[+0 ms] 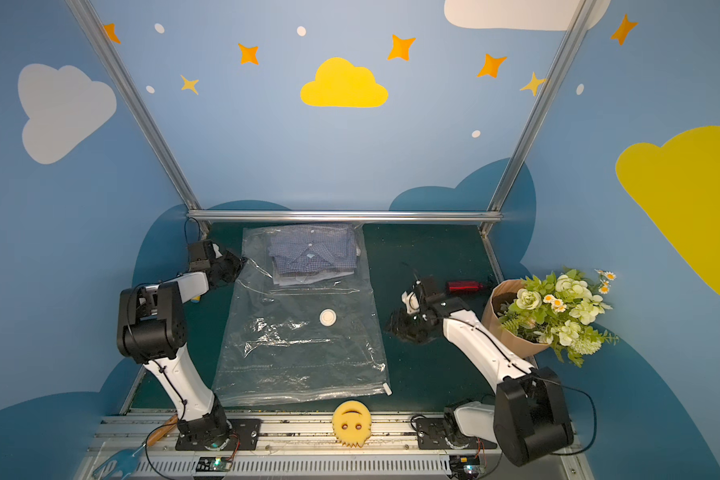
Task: Take the shirt out of the vacuum bag
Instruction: Adjust the vacuum bag at the center of the board.
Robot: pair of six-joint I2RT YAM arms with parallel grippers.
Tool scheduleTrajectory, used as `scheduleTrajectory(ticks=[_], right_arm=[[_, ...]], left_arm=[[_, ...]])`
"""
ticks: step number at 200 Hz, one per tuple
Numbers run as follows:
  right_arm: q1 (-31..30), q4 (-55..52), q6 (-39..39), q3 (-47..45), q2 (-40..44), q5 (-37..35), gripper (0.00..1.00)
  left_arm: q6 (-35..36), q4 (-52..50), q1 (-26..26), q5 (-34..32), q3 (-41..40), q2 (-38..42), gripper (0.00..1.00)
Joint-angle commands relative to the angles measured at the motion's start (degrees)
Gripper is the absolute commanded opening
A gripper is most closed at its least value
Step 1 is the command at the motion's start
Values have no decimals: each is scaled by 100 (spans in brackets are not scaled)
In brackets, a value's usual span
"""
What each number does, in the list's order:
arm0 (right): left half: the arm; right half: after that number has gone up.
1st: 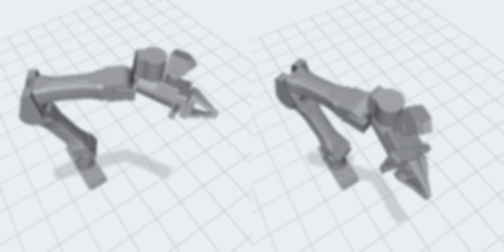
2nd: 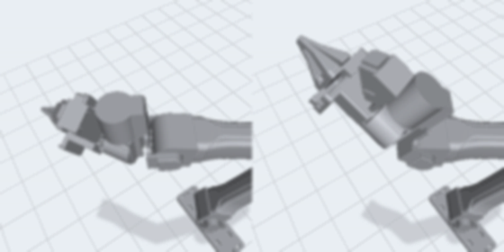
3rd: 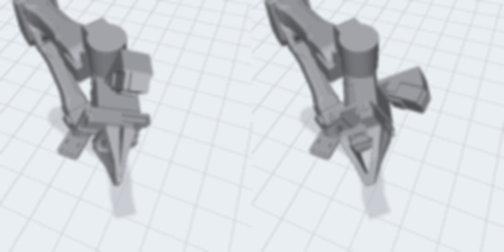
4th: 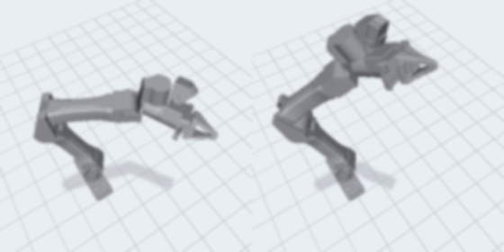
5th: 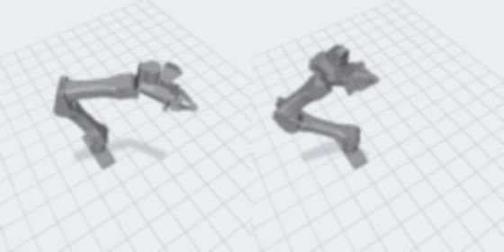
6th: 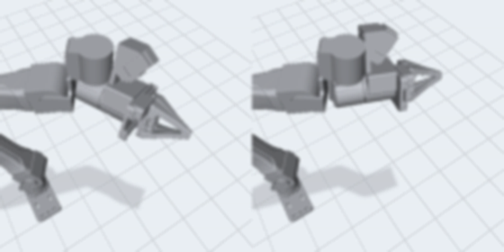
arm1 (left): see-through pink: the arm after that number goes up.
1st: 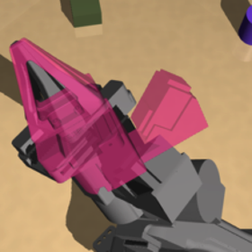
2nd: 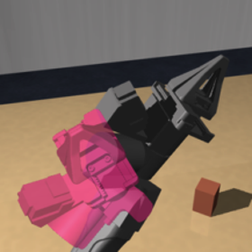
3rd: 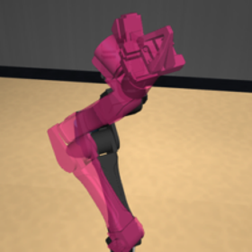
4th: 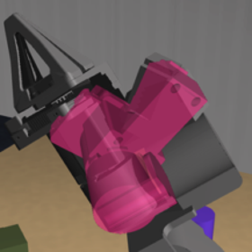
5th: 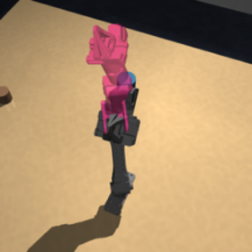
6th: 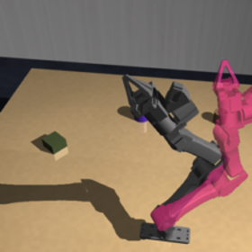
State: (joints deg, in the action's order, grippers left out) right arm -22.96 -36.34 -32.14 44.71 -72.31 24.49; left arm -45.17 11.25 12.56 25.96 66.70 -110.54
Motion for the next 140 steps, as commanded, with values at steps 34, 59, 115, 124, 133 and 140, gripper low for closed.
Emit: scheduleTrajectory(ticks=[34,59,115,124,133,140], right_arm=[[-261,1302,-249,-750,-596,214,58],[-268,1773,-95,-652,-1152,345,55],[-276,2301,103,-70,-2039,517,26],[-266,2371,116,20,-2146,531,18],[-239,2383,145,132,-2246,526,7],[-197,2386,173,238,-2349,502,0]], left_arm=[[168,-150,-165,54,297,-91,3],[223,-264,-166,35,335,-27,3],[308,-373,-140,-41,219,151,4],[316,-369,-120,-50,168,186,3],[316,-353,-83,-64,119,215,3],[307,-330,-46,-72,66,247,3]])
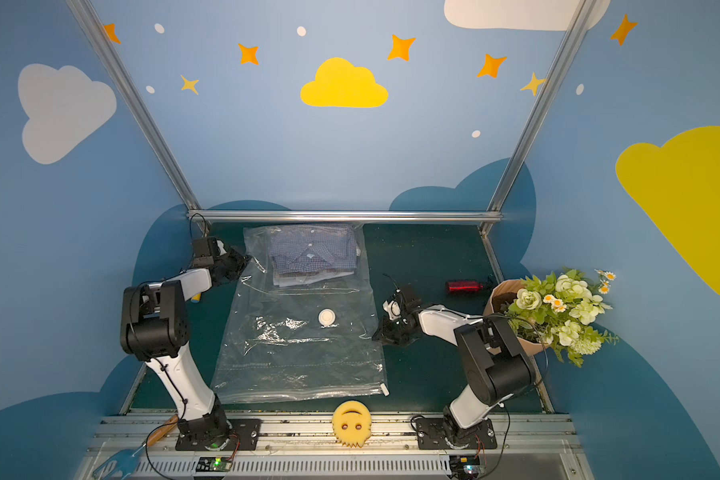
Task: Take the shirt out of the vacuum bag
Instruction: Adjust the vacuum bag at the center of the board.
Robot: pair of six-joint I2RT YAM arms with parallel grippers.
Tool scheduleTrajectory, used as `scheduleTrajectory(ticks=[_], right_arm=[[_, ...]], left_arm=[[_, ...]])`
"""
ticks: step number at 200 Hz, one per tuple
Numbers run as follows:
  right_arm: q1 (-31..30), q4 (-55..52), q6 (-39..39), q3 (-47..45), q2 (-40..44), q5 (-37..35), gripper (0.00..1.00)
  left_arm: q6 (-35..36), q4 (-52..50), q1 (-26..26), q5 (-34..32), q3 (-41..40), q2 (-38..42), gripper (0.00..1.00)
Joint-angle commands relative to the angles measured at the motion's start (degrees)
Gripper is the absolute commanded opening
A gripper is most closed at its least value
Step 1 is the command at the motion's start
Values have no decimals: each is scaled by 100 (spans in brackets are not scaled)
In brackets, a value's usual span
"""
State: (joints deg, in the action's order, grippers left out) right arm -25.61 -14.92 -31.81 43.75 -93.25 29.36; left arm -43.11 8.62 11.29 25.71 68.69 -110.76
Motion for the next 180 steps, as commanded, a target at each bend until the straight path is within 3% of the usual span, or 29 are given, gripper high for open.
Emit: scheduleTrajectory(ticks=[1,45,108,180], right_arm=[[79,244,144,357,-277,11,0],[649,124,203,1599,-1381,107,0],[1151,-1005,648,4161,-3098,372,0],[1228,-2092,864,7063,-4691,405,0]], left_arm=[[101,-65,83,-48,-143,271,3],[3,53,355,-138,-490,440,3],[-56,148,635,-507,-1256,1042,3],[32,99,947,-855,-1994,1782,3]])
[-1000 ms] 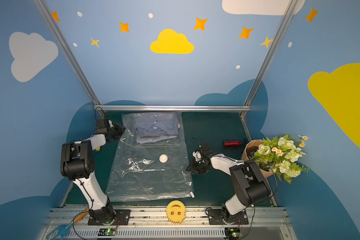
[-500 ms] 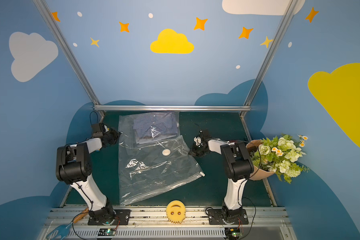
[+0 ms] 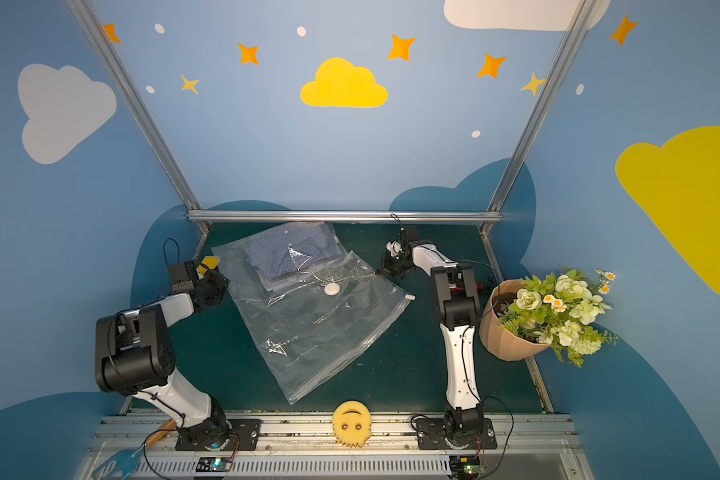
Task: Take the shirt out of the vacuum bag
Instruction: Adjust the vacuum bag at the center of the board.
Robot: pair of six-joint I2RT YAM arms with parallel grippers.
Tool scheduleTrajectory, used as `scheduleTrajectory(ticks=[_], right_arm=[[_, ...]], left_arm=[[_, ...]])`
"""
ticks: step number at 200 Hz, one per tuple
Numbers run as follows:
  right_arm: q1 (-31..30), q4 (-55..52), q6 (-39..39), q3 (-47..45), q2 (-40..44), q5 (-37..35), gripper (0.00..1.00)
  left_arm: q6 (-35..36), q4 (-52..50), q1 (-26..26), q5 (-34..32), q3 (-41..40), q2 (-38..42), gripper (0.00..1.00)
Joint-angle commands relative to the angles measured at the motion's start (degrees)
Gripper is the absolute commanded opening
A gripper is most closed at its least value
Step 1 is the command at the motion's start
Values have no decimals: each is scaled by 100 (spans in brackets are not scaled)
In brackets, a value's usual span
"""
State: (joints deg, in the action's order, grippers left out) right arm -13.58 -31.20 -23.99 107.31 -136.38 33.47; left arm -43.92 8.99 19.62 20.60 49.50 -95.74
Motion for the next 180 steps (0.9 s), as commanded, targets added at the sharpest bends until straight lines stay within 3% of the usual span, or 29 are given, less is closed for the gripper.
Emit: scheduleTrajectory(ticks=[1,60,76,111,132,150,180], right_arm=[[24,-473,75,740,-397,-2,0],[-101,-955,41,2675,-1333,292,0],[-34,-844,85,2693,-1205,440,27],[-38,-357,187,2132,-683,1404,61],[-379,-453,481,1937,-566,1558,63],[-542,-141,289,1768,-616,1526,63],[-743,-64,176,2175,-1091,1465,63]], left_arm=[[117,56,114,-354,-78,287,3],[65,18,146,-621,-473,724,3],[68,14,115,-599,-513,744,3],[126,19,100,-535,-473,691,3],[123,39,58,-504,-393,604,4],[129,42,2,-412,-272,497,4],[231,-34,-99,-198,-32,341,3]])
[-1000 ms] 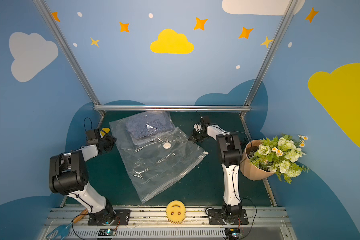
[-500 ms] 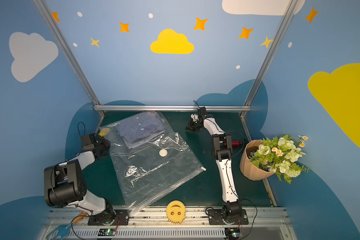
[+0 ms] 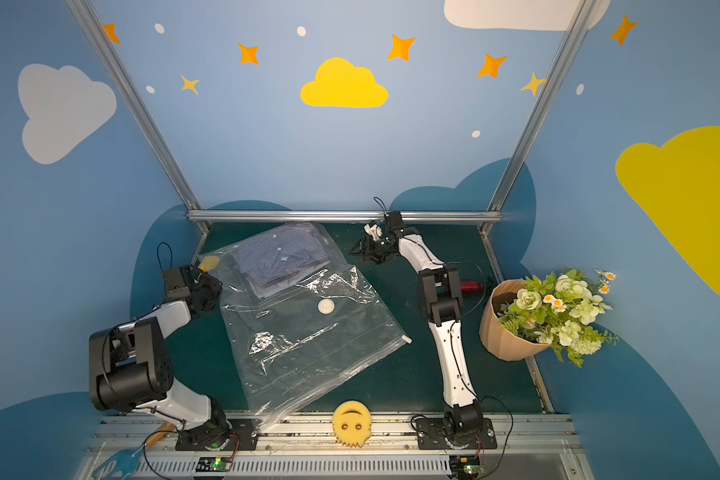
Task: Take the shirt out of the vacuum bag
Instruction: Adjust the vacuum bag at the center of the board.
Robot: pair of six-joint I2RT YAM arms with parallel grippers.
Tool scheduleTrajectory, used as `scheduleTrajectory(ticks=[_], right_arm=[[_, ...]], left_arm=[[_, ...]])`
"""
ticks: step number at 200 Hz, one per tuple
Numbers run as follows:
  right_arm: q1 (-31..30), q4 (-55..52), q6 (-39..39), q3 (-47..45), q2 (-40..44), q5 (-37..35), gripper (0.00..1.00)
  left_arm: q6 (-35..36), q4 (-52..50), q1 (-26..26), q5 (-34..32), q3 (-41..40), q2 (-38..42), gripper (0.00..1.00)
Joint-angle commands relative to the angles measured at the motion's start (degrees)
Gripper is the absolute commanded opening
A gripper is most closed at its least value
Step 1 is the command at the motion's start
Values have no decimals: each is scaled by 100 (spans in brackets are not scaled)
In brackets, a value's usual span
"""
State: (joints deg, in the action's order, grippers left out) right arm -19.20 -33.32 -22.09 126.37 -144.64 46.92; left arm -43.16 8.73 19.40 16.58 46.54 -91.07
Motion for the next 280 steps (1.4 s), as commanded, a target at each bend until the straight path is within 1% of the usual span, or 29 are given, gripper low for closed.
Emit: scheduleTrajectory(ticks=[1,27,43,62,71,84,94,112,138,163,173,191,220,224,233,238,243,251,253,257,263,270,280], right_arm=[[-185,154,-19,281,-274,114,63],[-317,232,-89,554,-585,19,63],[-380,264,-164,727,-777,-152,58],[-383,360,-375,922,-967,-279,46],[-370,395,-446,1013,-1033,-355,39],[-374,407,-513,1129,-1117,-472,32],[-369,441,-545,1197,-1166,-597,22],[-352,584,-701,1267,-1233,-764,7],[-321,885,-1023,1591,-1440,-891,0],[-304,934,-1410,2486,-1946,-902,0],[-312,1082,-1605,2698,-2097,-881,0],[-350,1365,-1755,2753,-2191,-910,0],[-302,1482,-1721,2939,-2183,-1088,0],[-273,1473,-1709,2980,-2175,-1103,3],[-190,1453,-1695,3083,-2121,-1130,13],[-137,1443,-1677,3100,-2065,-1132,17],[-84,1410,-1639,3102,-1982,-1132,23],[0,1236,-1468,3092,-1833,-1177,37],[26,1157,-1383,3083,-1754,-1185,40],[56,1071,-1302,3072,-1661,-1197,43],[117,919,-1155,2981,-1479,-1216,46],[190,783,-1019,2805,-1213,-1202,51],[285,660,-837,2427,-781,-1210,54]], left_arm=[[157,-14,-86,214,274,-138,3],[255,-93,-146,397,480,-281,4],[264,-91,-191,518,587,-401,3],[250,-70,-252,538,649,-496,3],[253,-65,-280,541,662,-539,3],[234,-66,-300,546,672,-549,3],[237,-78,-313,549,672,-533,3],[209,-124,-327,519,612,-409,3],[167,-324,-390,331,337,97,3],[103,-558,-463,52,-74,684,3],[32,-565,-472,-32,-300,889,4],[-104,-592,-514,-182,-638,1109,3],[-287,-526,-675,-289,-961,1127,3],[-308,-522,-709,-295,-974,1106,3],[-354,-501,-765,-274,-988,1074,5],[-375,-467,-790,-250,-982,1065,9],[-386,-460,-813,-244,-978,1071,16],[-391,-514,-841,-261,-924,1124,31],[-381,-524,-841,-274,-914,1141,37],[-369,-553,-841,-284,-870,1191,46],[-312,-634,-841,-294,-790,1272,54],[-211,-798,-841,-359,-609,1376,61],[-61,-996,-826,-405,-345,1490,68]])
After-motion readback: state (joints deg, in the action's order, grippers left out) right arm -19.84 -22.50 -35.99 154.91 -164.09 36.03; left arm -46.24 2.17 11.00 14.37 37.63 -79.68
